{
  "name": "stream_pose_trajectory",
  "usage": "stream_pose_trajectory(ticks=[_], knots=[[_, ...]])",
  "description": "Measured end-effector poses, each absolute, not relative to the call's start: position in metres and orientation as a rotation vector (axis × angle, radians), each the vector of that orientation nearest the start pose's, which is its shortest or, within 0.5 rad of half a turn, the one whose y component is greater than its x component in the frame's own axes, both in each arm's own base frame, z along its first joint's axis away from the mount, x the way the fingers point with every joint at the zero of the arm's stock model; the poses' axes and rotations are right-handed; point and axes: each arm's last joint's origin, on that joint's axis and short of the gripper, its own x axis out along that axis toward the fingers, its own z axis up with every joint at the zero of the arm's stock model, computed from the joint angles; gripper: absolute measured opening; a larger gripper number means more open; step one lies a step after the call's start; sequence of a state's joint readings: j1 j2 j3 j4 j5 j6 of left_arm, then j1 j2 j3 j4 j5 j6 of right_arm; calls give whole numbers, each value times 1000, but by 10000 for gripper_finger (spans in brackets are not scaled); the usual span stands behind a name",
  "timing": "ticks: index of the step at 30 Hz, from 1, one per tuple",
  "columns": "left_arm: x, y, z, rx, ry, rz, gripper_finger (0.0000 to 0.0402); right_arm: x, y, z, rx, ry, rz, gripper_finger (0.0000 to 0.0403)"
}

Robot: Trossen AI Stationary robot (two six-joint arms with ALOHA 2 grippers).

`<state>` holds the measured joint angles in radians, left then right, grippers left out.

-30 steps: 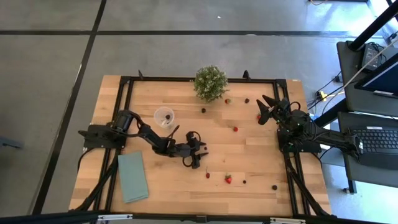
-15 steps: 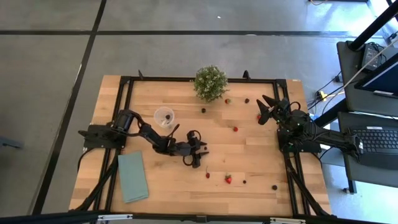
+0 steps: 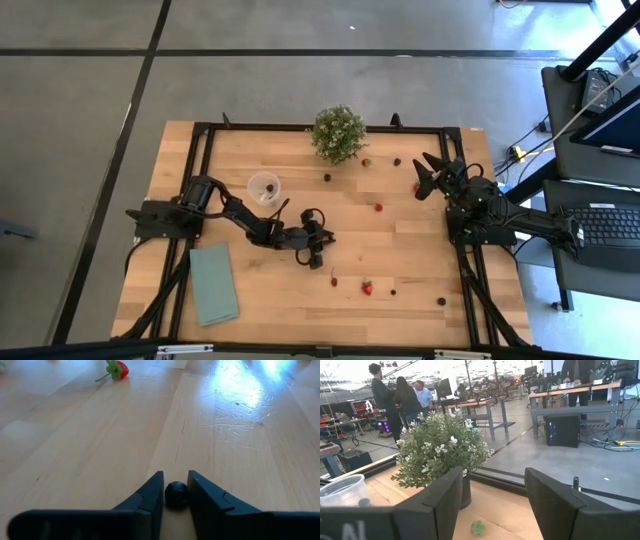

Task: Pick and placing Produce into tupperware
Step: Put the blueberry into the transparent container

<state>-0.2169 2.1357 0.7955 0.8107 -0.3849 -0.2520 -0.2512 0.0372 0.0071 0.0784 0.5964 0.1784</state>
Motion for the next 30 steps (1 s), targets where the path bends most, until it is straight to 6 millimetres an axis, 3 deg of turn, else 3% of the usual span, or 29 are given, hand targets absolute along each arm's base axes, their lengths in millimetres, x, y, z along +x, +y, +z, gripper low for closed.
stream_pose_trajectory(ticks=[5,15,18,22,30], knots=[[351,-66,54,-90,481,224,41,87,-39,170,176,-124,-841,217],[352,-60,65,-139,482,210,45,88,-39,170,176,-124,-839,217],[349,-52,82,-147,516,195,40,88,-39,170,176,-124,-838,217],[343,-35,128,-159,521,224,40,88,-39,170,177,-124,-838,217],[299,2,213,-254,650,302,39,88,-39,170,177,-124,-838,217]])
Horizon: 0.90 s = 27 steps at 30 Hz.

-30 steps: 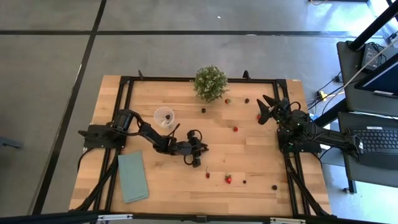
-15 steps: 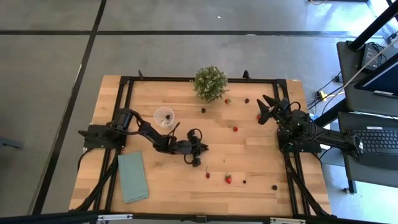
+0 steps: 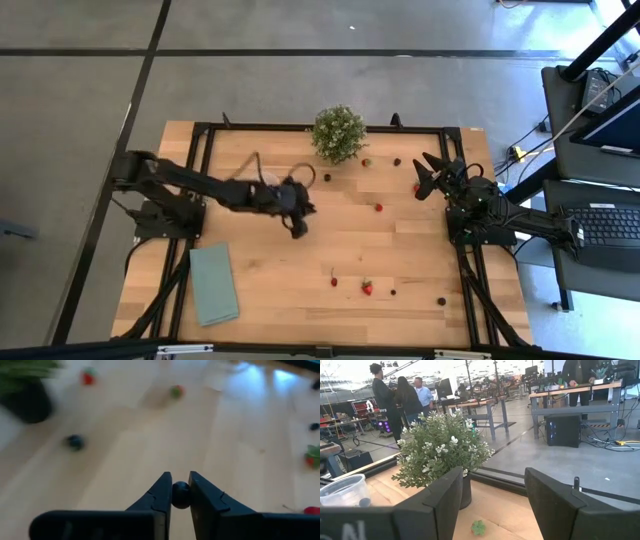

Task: Pick and placing Produce into tupperware
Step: Put the blueberry into the transparent container

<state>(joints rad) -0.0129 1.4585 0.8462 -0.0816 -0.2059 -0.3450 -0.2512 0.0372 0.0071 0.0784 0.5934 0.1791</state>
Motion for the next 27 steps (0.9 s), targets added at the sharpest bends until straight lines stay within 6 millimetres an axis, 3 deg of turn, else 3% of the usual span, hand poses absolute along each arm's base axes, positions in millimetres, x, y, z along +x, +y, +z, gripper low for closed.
stream_pose_trajectory(ticks=[6,10,17,21,27], knots=[[263,28,268,-333,799,484,39,88,-39,170,177,-124,-838,217],[245,40,284,-413,940,601,45,88,-39,170,177,-124,-838,217],[225,58,278,-485,1123,692,39,88,-39,170,177,-124,-838,217],[225,70,275,-532,1139,689,42,88,-39,170,177,-124,-838,217],[236,85,252,-557,1254,696,43,88,-39,170,177,-124,-837,217]])
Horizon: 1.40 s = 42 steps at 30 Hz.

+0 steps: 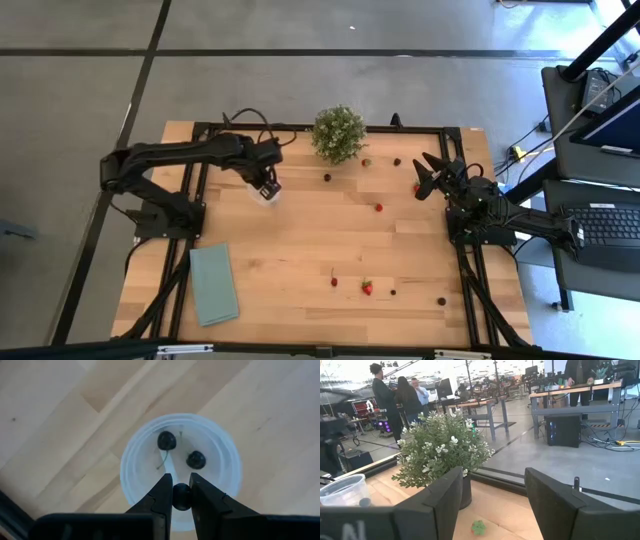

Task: Pick and placing Produce into tupperware
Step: Put the blueberry into the transparent container, then put the black cherry into the transparent container

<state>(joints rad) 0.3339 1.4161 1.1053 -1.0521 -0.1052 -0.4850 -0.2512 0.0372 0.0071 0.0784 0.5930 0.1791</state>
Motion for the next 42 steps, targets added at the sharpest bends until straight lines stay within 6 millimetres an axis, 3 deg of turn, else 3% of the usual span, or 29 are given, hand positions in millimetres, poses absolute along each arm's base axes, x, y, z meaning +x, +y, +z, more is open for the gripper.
stream_pose_trajectory(ticks=[10,15,26,36,42], knots=[[258,104,207,-559,1413,694,54,88,-39,170,177,-124,-837,217],[266,109,196,-549,1407,674,46,88,-39,170,177,-124,-835,217],[269,108,197,-549,1386,637,92,88,-39,170,176,-124,-835,217],[266,105,197,-535,1423,633,106,88,-39,170,176,-124,-835,217],[250,100,224,-528,1368,629,114,88,-39,170,176,-124,-835,217]])
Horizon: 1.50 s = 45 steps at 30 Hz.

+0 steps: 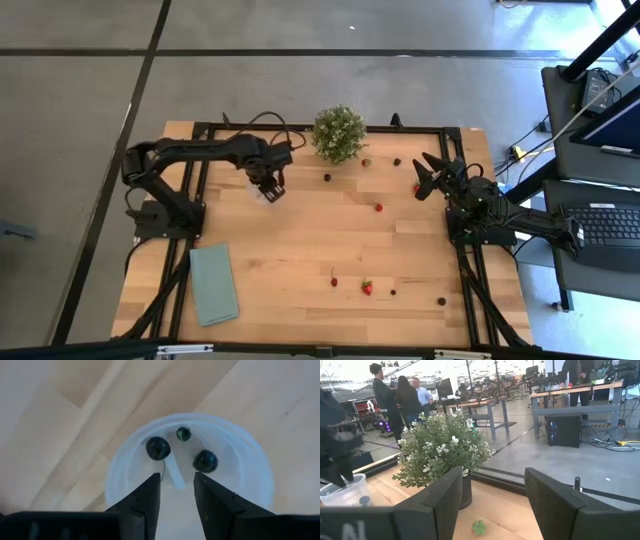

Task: Pick and placing Produce into tupperware
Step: Put the black cherry into the transparent container

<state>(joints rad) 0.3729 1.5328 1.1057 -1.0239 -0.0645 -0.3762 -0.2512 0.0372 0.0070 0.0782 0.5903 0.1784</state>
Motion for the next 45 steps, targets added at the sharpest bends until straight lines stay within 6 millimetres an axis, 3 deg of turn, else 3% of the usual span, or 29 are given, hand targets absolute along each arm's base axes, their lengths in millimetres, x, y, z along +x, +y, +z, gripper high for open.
stream_pose_trajectory(ticks=[5,11,19,26,30,35,42,45], knots=[[235,91,268,-488,1166,582,121,88,-39,170,176,-124,-835,217],[228,83,318,-393,782,507,132,88,-39,170,176,-124,-836,217],[239,89,345,-344,479,392,191,88,-39,170,176,-124,-839,217],[272,78,343,-135,383,408,259,88,-39,170,176,-124,-839,217],[291,70,332,-79,390,374,279,88,-39,170,176,-124,-838,217],[314,60,316,-105,384,335,285,88,-39,170,176,-124,-838,217],[339,53,277,-214,509,264,279,88,-39,170,176,-124,-838,217],[347,44,267,-178,527,294,279,88,-39,170,176,-124,-838,217]])
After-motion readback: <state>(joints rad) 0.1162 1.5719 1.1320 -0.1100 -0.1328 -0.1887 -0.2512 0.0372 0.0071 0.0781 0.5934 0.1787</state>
